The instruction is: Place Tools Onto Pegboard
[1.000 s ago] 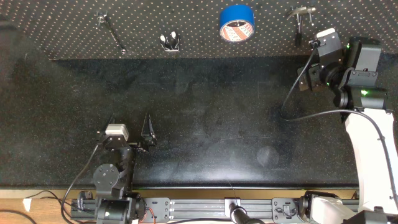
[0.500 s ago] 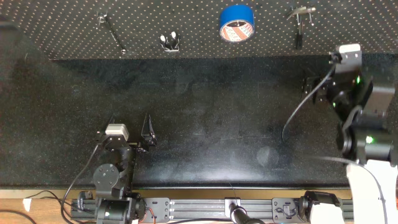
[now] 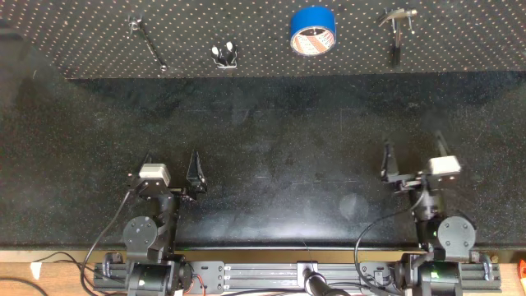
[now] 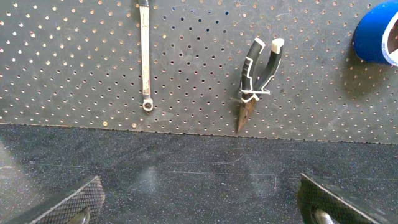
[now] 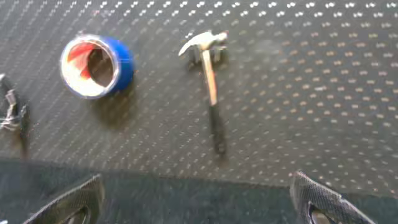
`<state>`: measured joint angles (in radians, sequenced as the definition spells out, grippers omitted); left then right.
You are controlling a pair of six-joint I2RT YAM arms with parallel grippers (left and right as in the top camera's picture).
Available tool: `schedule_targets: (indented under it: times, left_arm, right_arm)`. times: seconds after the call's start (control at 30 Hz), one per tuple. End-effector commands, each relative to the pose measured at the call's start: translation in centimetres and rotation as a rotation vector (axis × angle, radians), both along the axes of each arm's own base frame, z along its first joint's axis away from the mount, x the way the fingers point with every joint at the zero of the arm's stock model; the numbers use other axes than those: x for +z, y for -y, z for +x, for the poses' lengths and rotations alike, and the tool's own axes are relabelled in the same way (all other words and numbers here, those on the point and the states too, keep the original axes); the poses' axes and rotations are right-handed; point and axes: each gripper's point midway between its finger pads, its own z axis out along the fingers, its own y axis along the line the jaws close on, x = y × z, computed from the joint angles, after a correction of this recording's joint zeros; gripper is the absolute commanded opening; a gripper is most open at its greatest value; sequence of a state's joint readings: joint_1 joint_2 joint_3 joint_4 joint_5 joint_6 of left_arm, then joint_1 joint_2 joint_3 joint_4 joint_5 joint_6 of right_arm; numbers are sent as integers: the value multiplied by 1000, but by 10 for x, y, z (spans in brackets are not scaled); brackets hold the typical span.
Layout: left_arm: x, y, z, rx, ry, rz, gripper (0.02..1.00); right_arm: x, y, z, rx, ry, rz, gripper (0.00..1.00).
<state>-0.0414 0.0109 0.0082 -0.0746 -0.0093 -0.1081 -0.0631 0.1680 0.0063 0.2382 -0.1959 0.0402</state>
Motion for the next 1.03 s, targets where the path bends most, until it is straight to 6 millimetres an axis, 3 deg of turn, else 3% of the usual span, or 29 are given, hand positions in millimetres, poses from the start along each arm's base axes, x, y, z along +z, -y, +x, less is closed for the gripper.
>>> schedule_targets:
  times: [0.03, 0.1, 0.2, 0.33, 1.03]
  left_arm:
    - [-1, 2, 0, -12, 0, 9, 991]
    - [-1, 2, 0, -12, 0, 9, 991]
    - [-1, 2, 0, -12, 0, 9, 993]
    - [-1, 2, 0, -12, 0, 9, 993]
    - [-1, 2, 0, -12, 0, 9, 993]
  right_arm:
    - [-19, -7, -10, 15, -50, -105, 976]
    - [-36, -1, -10, -18, -124, -100, 976]
    - [-37, 1, -9, -26, -128, -74, 976]
    - [-38, 13, -9, -96, -155, 149, 976]
    - [-38, 13, -9, -95, -155, 149, 976]
